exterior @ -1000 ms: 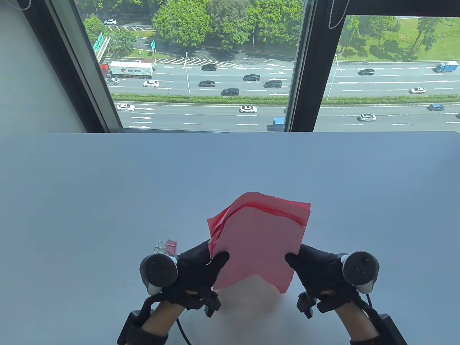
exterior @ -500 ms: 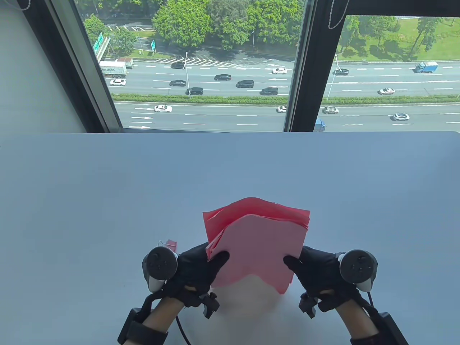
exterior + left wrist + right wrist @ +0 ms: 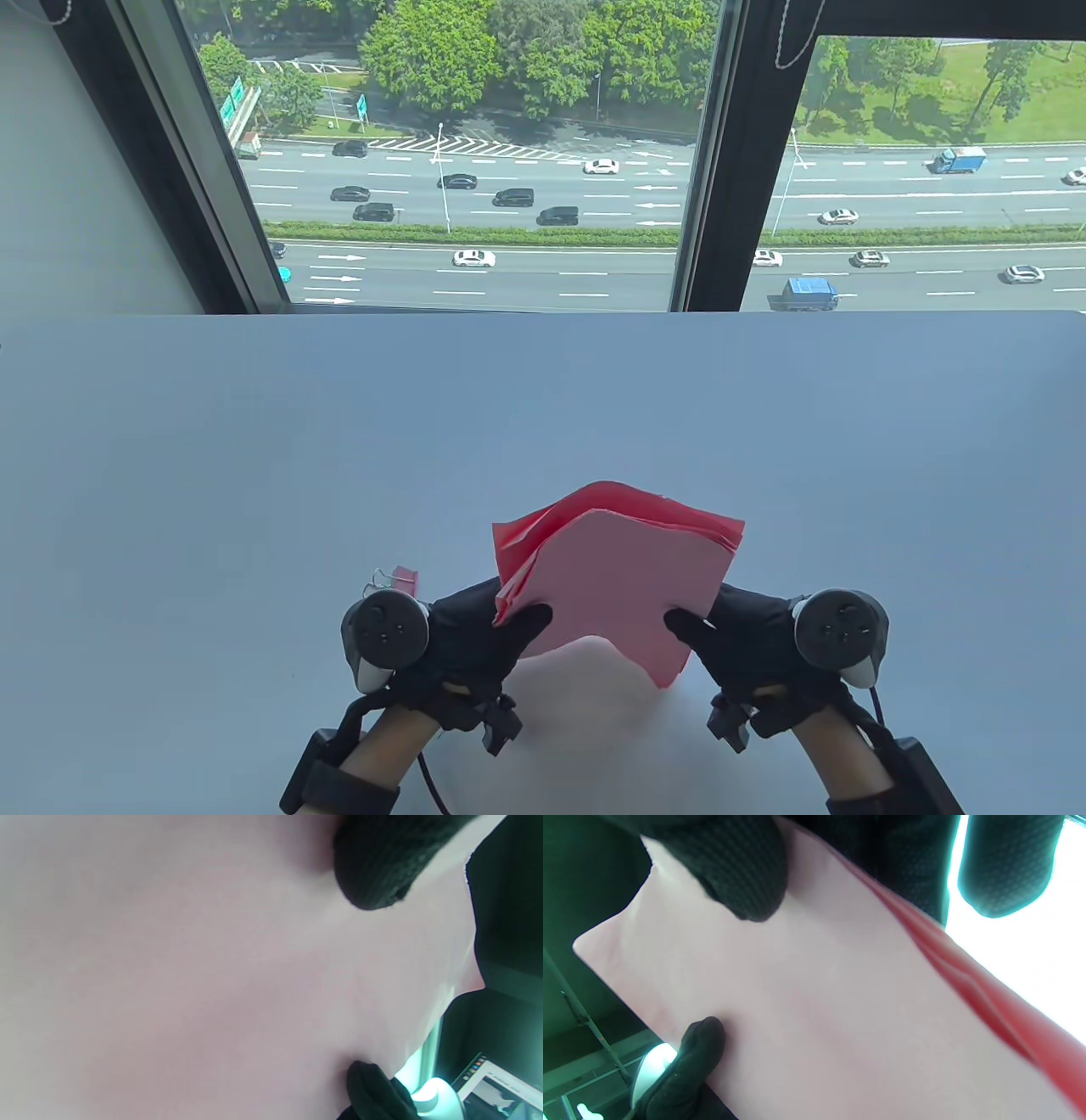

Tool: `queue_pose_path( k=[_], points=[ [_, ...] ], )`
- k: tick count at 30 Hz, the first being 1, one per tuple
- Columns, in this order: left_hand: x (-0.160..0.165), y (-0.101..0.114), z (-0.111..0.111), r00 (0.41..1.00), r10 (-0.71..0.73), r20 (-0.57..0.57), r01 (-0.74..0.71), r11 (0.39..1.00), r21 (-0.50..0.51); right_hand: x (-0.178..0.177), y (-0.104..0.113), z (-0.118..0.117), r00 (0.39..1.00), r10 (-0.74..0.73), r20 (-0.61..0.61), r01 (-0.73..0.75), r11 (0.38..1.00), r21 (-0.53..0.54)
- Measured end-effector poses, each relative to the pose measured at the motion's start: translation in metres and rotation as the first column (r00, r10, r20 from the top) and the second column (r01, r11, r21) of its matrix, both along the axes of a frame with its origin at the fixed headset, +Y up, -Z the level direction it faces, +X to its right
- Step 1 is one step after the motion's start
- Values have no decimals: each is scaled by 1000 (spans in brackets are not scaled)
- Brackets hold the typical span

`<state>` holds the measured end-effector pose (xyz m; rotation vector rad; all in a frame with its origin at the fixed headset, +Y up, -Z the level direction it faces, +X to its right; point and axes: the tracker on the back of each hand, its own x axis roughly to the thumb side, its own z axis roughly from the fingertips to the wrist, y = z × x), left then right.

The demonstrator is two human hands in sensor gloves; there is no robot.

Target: Clip paper with binder clip (Left hand to clip)

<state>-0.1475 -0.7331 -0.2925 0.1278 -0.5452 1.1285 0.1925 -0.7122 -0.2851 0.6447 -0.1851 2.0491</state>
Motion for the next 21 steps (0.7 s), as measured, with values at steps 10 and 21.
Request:
queue_pose_path(
  k=[10,21],
  points=[
    [2,-7,-3,999,-4,32,6,997,-75,-1,-5,-3,1000,8,-15,-8,999,-42],
    [4,-3,-1,998,-5,69,11,996,-89,-5,-9,-2,1000,19,-23,-20,999,-40]
  ],
)
